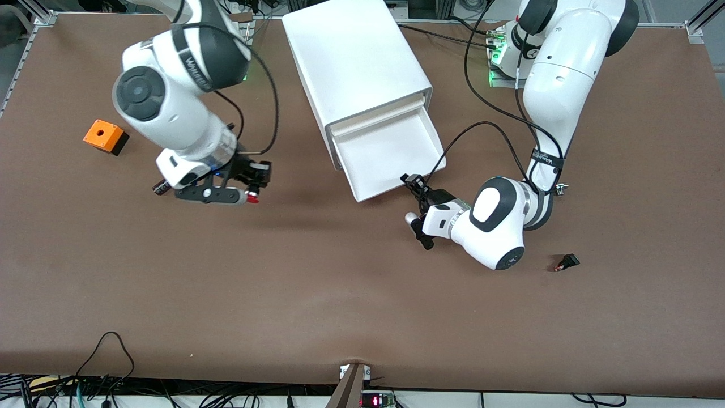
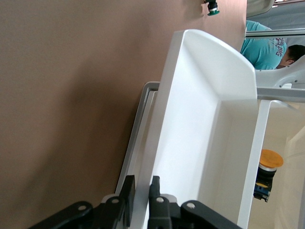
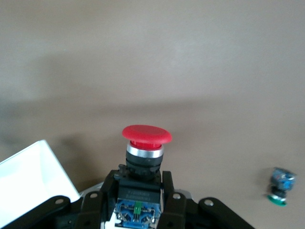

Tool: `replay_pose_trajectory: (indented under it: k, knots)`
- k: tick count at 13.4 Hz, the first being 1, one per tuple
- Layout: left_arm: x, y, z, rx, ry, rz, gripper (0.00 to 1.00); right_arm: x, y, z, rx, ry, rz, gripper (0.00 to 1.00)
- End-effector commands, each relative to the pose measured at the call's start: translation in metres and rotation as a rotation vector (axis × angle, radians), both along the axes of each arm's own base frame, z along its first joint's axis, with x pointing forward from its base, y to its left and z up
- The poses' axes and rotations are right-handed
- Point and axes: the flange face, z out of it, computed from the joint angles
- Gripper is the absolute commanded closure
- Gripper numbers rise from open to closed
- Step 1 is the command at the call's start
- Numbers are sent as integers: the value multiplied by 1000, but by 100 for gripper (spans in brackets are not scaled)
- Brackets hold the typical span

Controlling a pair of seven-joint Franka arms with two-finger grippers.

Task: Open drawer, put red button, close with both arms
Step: 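Carry the red button over the drawer while the left gripper releases the handle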

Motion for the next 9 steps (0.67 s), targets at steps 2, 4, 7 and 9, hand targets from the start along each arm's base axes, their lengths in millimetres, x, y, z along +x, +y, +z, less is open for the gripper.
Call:
replay_pose_trajectory:
  k: [2, 4, 7, 9]
  knots:
    - [21, 3, -4, 44, -33, 114, 98, -15, 35, 2, 3, -14, -66, 79]
    - [24, 9, -3, 56, -32, 127, 98, -21, 47, 3, 8, -20, -96, 79]
    - [23, 8, 0, 73, -10, 145, 69, -29, 62, 2, 12, -22, -114, 79]
    - [22, 8, 7, 90, 18, 161, 43, -33, 73, -3, 13, -24, -139, 79]
